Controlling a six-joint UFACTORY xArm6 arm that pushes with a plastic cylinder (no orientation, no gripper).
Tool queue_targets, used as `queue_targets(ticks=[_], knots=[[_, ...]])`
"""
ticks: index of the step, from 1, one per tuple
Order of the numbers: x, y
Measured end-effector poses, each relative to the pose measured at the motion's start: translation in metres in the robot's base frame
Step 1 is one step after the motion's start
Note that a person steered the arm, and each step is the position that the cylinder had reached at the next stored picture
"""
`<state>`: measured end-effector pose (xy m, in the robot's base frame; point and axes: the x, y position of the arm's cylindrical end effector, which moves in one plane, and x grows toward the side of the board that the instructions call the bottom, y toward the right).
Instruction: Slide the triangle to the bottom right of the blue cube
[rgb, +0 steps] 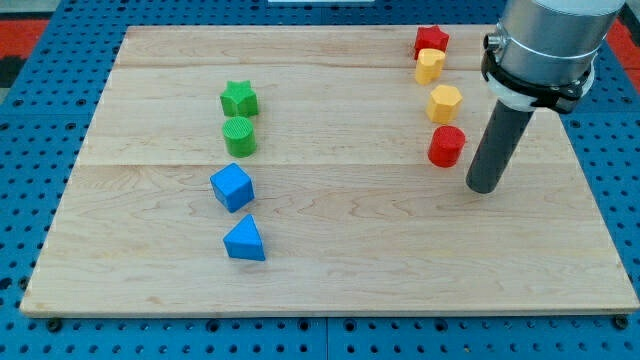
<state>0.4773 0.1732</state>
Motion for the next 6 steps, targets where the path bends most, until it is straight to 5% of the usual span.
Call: queue_targets(ticks=[2,3,4,5,6], knots=[[-0.002,0.021],[0.081,-0.046],[0.112,-0.168],[0.109,-0.306],[0.079,-0.301]])
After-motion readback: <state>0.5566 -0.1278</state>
